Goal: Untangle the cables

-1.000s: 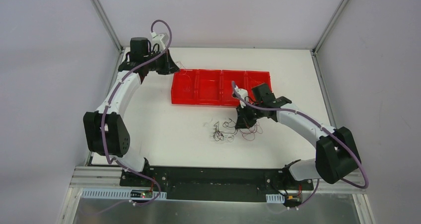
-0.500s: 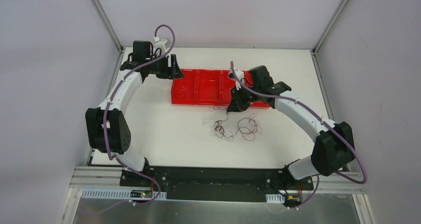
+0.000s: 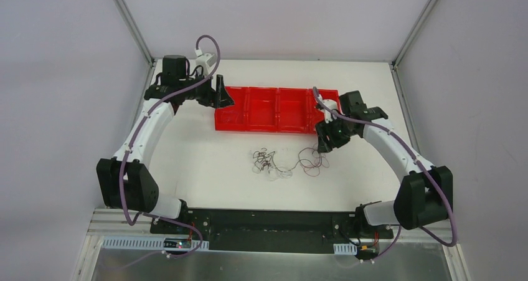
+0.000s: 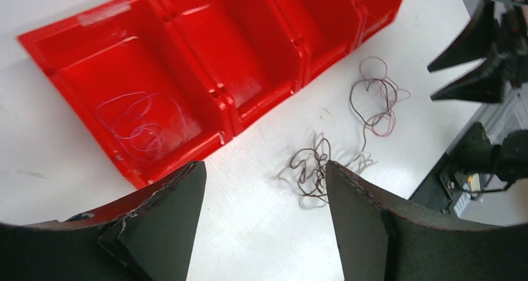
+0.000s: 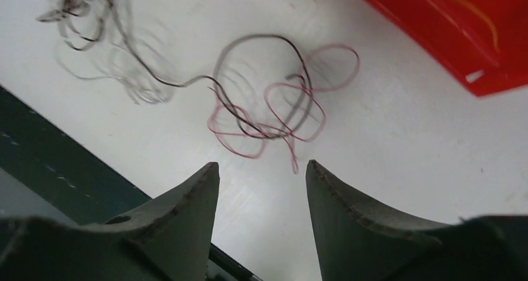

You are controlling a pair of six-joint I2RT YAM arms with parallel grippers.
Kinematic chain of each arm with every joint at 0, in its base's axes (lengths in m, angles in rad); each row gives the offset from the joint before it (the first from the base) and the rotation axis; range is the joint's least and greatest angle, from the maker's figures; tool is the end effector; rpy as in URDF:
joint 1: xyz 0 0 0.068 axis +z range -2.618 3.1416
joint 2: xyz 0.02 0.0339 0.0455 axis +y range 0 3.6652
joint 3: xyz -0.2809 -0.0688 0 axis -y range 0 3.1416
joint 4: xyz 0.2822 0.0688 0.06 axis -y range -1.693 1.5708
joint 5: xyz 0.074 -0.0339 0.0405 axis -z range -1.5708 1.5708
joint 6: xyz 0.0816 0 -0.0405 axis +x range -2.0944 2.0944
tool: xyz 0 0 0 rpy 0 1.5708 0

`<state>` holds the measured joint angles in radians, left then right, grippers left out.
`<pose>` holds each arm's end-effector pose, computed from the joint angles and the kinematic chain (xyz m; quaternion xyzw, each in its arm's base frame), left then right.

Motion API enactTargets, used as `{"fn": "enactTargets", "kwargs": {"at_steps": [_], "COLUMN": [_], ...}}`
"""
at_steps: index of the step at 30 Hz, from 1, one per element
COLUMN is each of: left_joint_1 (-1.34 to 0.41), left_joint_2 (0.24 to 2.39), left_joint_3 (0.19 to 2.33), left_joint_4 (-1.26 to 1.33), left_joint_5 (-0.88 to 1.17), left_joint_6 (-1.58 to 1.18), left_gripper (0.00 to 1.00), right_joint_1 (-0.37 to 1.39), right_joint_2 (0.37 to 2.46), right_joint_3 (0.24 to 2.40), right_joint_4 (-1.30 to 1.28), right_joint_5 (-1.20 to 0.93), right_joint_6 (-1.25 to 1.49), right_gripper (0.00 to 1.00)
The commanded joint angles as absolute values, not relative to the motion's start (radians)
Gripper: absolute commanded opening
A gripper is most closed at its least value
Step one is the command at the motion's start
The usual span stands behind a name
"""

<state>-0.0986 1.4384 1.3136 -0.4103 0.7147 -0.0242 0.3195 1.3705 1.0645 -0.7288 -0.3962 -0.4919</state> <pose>0.3799 -0.0913 0.3472 0.2033 0.8070 -0.3318 0.4442 0.3010 0.1328 0.2326 -0.4210 0.8481 0.1667 0.2750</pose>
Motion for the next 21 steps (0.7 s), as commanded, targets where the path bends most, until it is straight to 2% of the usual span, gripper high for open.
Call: {"fn": "enactTargets", "kwargs": {"at_steps": [1,6,12,16,19,21], "left_joint_1": [-0.158,-0.193,-0.218,-0.293,-0.41,-0.485], "left_joint_2": [1.397,1.395,1.39,1.4,1.416,1.429], "left_joint_3": [1.279,1.272,1.249,1.206,1.144,1.115], "left_joint_4": [-0.439,-0.442,-0.443,-0.442,-0.442,-0.443], "left_joint_5": [0.767,0.745,0.758,0.776,0.765,0.745], "left_joint_6": [0.037,0.028,0.03,0.004,0.008,0.051], "left_gripper": [0.71,0.7,0.7,0.7,0.7,0.71], "right_joint_1": [0.249,0.214,0.215,0.215,0.219,0.219], "right_joint_2": [1.368,1.459,1.525,1.577,1.615,1.633], "right_joint_3": [1.011,1.033,1.035,1.05,1.061,1.07], "right_joint_4": [-0.791,-0.787,-0.824,-0.804,-0.79,-0.797], "right_joint_5": [-0.228,-0.244,-0.417,-0.456,-0.449,-0.445], "right_joint_6": [-0.582,-0.568,-0.585,-0.544,-0.527,-0.528], "right_gripper": [0.55,0.53,0.54,0.54,0.45,0.34]}}
